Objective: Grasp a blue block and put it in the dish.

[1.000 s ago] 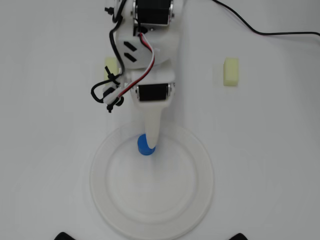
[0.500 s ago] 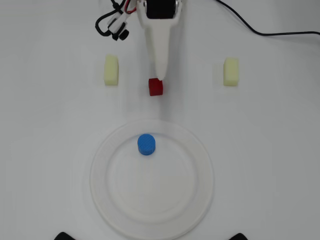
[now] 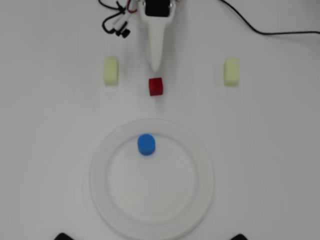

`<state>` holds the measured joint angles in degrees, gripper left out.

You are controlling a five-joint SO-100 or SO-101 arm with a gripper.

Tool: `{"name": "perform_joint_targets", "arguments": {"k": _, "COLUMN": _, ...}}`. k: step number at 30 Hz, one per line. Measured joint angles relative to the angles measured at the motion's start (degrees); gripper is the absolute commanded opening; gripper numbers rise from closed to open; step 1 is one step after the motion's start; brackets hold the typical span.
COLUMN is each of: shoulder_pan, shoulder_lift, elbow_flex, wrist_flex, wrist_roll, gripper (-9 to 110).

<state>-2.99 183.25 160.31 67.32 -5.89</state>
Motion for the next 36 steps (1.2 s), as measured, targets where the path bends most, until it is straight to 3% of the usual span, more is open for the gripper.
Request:
{"name": "perform_joint_targets", "arguments": {"k": 7, "shoulder_pan": 0.5, "shoulder_lift": 4.4, "elbow_flex": 8.8, "wrist_flex": 4.0, "wrist_roll": 0.5, "gripper": 28}}
{"name": "perform_joint_targets", "arguments": {"k": 14, "shoulder_pan": 0.5, "shoulder_lift": 4.4, "elbow_flex": 12.7, "wrist_flex": 5.0, "wrist_roll": 2.5, "gripper": 0}}
{"name": "perform_joint_targets", "arguments": {"k": 36, "shoulder_pan": 0.5, "shoulder_lift": 4.4, "elbow_flex": 15.8, "wrist_flex": 8.8, "wrist_roll": 3.3, "gripper": 0}}
